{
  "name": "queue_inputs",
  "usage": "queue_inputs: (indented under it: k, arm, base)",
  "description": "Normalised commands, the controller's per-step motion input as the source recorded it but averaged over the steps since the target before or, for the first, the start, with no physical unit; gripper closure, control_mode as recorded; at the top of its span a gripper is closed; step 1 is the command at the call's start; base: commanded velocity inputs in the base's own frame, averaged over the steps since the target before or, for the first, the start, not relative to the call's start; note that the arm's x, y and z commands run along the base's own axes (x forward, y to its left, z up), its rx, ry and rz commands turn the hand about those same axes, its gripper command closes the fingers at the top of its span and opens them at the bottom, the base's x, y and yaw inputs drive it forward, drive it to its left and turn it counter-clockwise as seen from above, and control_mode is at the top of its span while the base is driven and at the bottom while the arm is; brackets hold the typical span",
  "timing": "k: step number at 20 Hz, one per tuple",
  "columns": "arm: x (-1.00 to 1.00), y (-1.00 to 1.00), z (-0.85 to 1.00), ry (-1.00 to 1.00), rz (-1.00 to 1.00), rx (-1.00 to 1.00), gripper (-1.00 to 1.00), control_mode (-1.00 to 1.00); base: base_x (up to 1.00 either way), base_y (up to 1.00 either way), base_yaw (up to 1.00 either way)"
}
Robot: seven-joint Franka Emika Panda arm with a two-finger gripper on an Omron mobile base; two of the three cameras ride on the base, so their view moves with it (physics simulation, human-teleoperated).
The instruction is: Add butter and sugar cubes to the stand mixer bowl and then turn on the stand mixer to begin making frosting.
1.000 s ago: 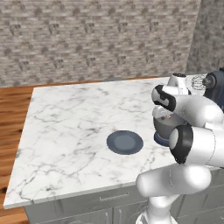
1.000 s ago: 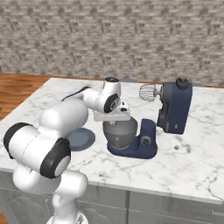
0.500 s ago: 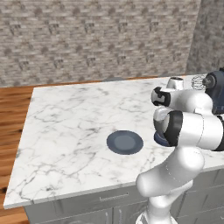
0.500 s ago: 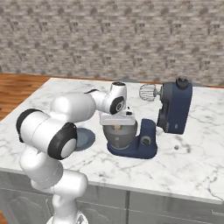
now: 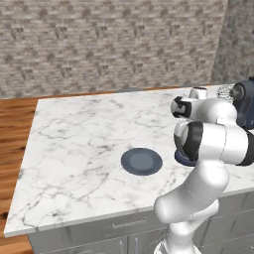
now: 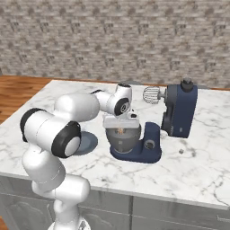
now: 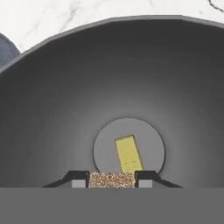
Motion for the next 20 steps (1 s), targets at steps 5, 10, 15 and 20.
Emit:
queue_inputs:
  k: [5,10,15,20]
  arm:
    - [0.00,0.06,-0.01,0.00,0.00,0.00,-1.00,-1.00]
    - [-0.08,0.42,0.20,-0.07,-0.02,-0.05,-1.00,-1.00]
    - [-0.27,0.55,0.47,-0.15,0.00,-0.09,-1.00,-1.00]
    - [-0.43,0.38,0.44,-0.19,0.00,-0.08,-1.00,-1.00]
  base:
    - [0.00,0.00,0.00]
    - [0.00,0.00,0.00]
    - [0.00,0.00,0.00]
    - [0.00,0.00,0.00]
